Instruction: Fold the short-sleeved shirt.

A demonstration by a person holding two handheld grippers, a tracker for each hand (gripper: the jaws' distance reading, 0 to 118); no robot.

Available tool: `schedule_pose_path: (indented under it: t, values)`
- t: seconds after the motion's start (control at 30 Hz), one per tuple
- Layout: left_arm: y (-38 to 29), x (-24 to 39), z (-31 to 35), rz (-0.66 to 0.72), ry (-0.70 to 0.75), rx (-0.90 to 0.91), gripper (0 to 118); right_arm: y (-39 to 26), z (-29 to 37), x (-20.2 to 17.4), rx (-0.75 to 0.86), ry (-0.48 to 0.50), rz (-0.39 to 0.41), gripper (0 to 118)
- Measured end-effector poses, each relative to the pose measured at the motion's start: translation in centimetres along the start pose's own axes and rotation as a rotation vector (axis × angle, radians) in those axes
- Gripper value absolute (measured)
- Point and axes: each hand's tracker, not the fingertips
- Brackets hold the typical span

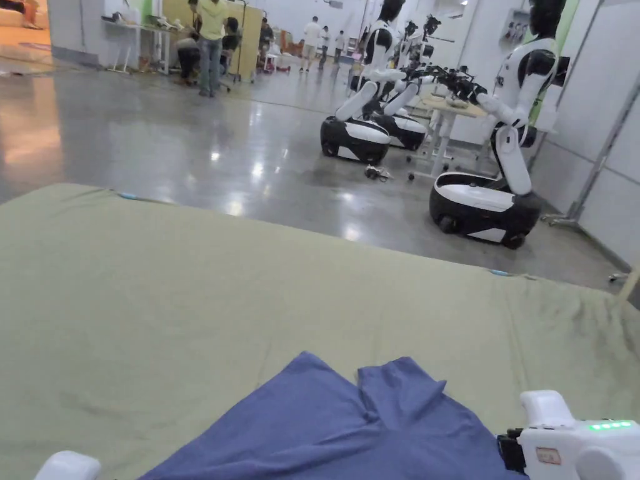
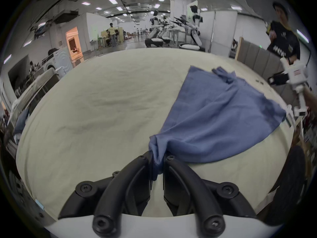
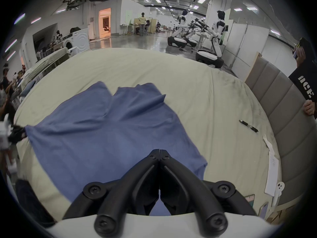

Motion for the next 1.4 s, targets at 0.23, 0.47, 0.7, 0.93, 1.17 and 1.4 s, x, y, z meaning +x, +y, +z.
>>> schedule_pose_path:
  t: [0.23,0.47,0.7,0.93,1.17,1.4]
  values:
    - [1.9,1.0,3.1,0.034,-0.022,0.043,11,7.0,-10.7,1.9,0.016,0.054,-0.087,114]
    - [3.4,0.5,1.7,0.039,-0.032,0.018,11,10.2,-18.0,1.3,-0.052,0.035,-0.011,114]
    - [3.6,0.4,0.4,0.023,-0.002,-0.009,11,7.8,-18.0,0.0,-0.060,0.110,-0.085,2]
    - [4.1,1.7,1.2,0.019,0.020,0.045,11,5.9,-6.8,0.4,0.010,0.099,-0.116,2]
    - [8.1,4.5,1.0,-0.018,0.067,0.084,11,5.2,4.0,2.6,0.150,-0.012,-0.092,2]
    - [19.7,8.0,7.7,-0.022,0.101,0.351,10,10.4,17.1,5.7,0.465,-0.029,-0.196,2]
